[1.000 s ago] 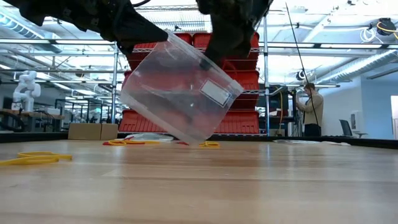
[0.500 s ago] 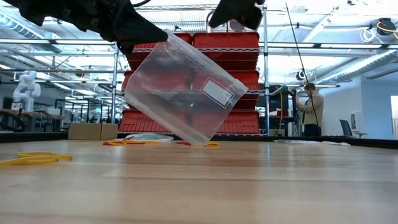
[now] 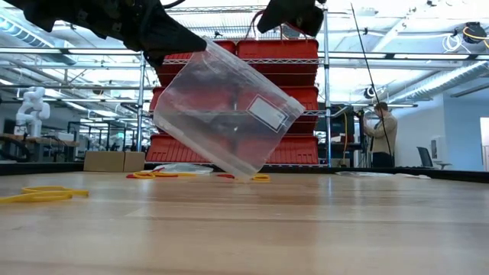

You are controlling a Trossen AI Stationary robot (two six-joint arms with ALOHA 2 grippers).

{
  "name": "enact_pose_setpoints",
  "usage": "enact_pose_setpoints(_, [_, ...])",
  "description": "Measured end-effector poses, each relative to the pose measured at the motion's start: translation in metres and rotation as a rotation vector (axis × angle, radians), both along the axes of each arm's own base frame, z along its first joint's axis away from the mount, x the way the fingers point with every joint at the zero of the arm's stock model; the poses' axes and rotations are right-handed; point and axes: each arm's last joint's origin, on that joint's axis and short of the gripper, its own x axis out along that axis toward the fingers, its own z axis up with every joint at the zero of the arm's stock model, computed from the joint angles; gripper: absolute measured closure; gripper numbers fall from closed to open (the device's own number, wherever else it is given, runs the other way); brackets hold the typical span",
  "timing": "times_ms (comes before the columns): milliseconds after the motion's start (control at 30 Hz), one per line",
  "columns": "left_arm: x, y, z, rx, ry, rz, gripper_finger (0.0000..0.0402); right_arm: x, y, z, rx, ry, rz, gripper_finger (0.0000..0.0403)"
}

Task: Sort rubber bands
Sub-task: Put the top right red rubber band into the bottom right transparent zip lock bag

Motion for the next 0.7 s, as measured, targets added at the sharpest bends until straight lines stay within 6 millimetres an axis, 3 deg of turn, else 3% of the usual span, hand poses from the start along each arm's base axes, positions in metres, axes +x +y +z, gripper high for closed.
enact_pose_setpoints(333, [0.000,0.000,0.001,-0.002,-0.007,0.000,0.0402,0.018,-0.010,-0.020,0.016,0.035,0.018,0.0403])
enact_pose_setpoints(700, [0.000,0.000,0.002,-0.005,-0.017,0.000,0.0402,0.033,-0.022,-0.028,0.058,0.000,0.060,0.0403])
